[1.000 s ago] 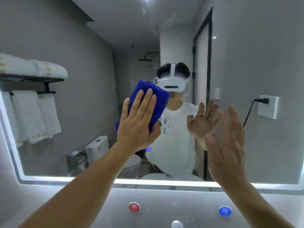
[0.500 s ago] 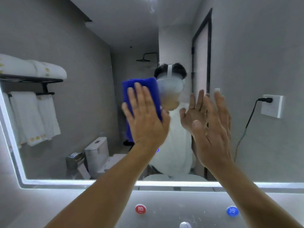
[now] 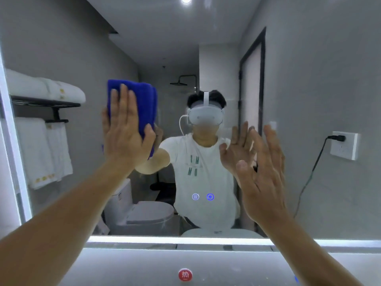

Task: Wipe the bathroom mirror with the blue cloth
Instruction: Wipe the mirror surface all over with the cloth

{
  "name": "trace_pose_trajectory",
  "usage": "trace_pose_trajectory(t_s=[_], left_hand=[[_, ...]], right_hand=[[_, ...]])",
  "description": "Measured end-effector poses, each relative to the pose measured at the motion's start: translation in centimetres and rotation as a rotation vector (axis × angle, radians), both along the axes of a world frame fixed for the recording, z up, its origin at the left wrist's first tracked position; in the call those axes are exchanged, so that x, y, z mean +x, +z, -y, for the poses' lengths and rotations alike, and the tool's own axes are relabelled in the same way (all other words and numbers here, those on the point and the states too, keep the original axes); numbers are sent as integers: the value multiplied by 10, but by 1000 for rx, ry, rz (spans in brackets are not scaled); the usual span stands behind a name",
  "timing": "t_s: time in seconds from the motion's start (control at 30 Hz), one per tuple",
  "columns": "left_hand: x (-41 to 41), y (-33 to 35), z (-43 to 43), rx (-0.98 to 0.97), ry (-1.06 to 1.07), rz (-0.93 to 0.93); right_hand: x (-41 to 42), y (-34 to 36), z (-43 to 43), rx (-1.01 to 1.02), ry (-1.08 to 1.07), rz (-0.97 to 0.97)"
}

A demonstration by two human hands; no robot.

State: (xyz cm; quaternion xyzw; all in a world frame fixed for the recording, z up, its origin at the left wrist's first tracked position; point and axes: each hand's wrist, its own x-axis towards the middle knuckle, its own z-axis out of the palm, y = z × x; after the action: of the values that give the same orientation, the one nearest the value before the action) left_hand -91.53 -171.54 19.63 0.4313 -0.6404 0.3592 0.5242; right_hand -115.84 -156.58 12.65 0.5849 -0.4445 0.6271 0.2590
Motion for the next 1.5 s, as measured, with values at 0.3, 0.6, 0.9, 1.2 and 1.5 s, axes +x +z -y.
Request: trace_pose_trajectory(t_s=[0.3, 0.6, 0.9, 1.2, 1.5], left_hand=[[-146, 15, -42, -2, -57, -151], [-122, 39, -28, -235, -58, 634], [-143, -35, -42, -98, -24, 350], [-153, 40, -40, -215, -56, 595], [-161, 203, -44, -114, -19, 422]], right_hand=[[-30, 4, -15, 12, -7, 5], [-56, 32, -15, -3, 15, 40], [-59, 8, -14, 2, 91, 51], [-65, 11, -8, -23, 90, 6], [-74, 97, 5, 27, -21, -80]])
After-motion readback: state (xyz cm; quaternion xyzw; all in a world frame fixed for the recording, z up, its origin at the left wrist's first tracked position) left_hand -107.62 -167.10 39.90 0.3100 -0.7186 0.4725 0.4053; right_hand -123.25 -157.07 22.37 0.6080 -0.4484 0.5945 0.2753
